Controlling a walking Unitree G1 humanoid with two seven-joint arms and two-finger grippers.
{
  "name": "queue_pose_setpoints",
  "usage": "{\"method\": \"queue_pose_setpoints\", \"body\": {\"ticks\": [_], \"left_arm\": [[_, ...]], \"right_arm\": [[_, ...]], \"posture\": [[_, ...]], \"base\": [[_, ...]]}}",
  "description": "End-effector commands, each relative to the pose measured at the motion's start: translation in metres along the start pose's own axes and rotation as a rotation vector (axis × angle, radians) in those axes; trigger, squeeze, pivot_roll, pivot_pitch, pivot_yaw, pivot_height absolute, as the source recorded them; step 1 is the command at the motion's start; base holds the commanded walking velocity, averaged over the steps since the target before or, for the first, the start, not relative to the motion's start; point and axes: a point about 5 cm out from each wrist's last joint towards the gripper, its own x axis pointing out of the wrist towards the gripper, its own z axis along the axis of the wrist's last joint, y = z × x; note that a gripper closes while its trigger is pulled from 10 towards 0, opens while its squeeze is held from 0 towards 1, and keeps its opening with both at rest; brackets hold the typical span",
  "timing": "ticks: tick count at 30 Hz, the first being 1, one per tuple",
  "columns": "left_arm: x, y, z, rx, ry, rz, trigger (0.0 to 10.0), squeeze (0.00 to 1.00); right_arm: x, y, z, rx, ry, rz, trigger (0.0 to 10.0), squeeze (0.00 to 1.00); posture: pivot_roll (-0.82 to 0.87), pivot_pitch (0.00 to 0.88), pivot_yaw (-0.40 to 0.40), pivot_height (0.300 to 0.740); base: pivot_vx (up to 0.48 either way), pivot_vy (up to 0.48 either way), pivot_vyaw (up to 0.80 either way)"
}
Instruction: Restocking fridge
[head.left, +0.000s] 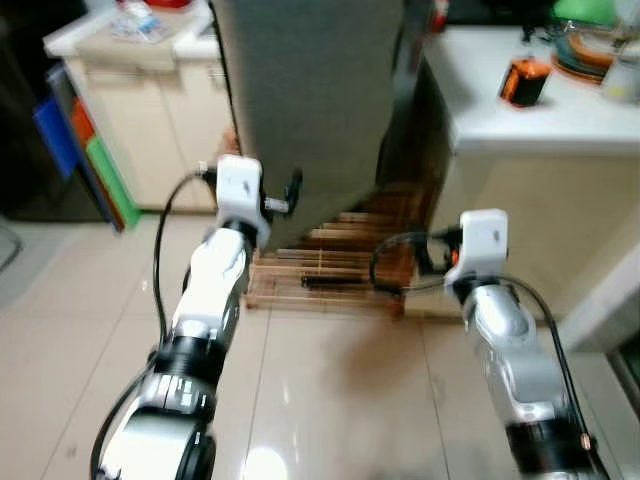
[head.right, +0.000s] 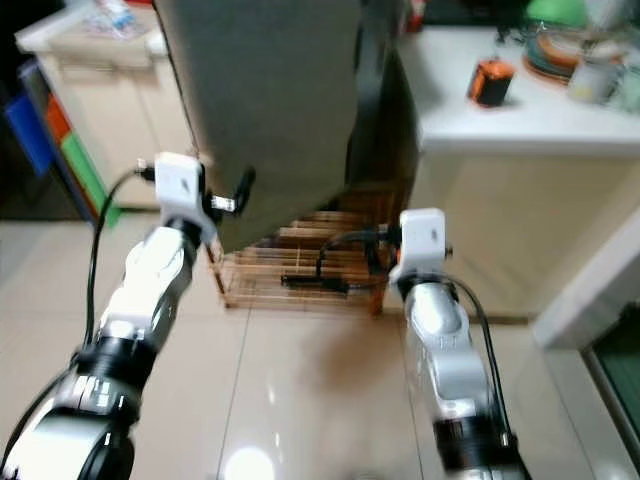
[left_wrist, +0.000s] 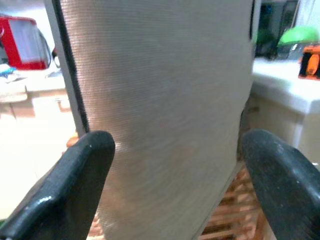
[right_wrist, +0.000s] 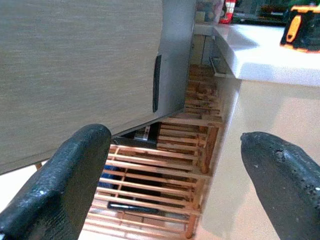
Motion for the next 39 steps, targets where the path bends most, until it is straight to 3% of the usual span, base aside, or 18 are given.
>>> {"method": "queue_pose_setpoints", "body": {"ticks": [1, 11, 18, 28, 39], "left_arm": [[0.0027, 0.0065, 0.0039, 0.003, 0.001, 0.023, 10.0, 0.0], [0.0055, 0.0062, 0.0042, 0.039, 0.011, 0.051, 10.0, 0.0], [0.0047, 0.0052, 0.0017, 0.041, 0.024, 0.057, 10.0, 0.0], [0.002, 0.0068, 0.0014, 0.029, 0.016, 0.057, 10.0, 0.0], [0.0007, 0.0015, 0.0014, 0.047, 0.011, 0.033, 10.0, 0.0]], "right_arm": [[0.0017, 0.0032, 0.0026, -0.008, -0.01, 0.013, 10.0, 0.0], [0.001, 0.0059, 0.0029, -0.023, -0.013, 0.037, 10.0, 0.0], [0.0016, 0.0127, 0.0051, -0.035, -0.027, 0.068, 10.0, 0.0], [0.0025, 0.0086, 0.0071, -0.033, -0.039, 0.03, 10.0, 0.0], [0.0026, 0.0102, 0.0061, -0.03, -0.041, 0.029, 10.0, 0.0]], "posture": [[-0.15, 0.0, 0.051, 0.74], [-0.16, 0.0, 0.052, 0.74], [-0.15, 0.003, 0.049, 0.74], [-0.15, 0.006, 0.05, 0.74], [-0.15, 0.004, 0.052, 0.74]], "base": [[0.386, 0.281, 0.0], [0.117, 0.084, 0.0], [0.0, 0.0, 0.55], [0.0, 0.0, 0.05], [0.395, 0.271, 0.0]]}}
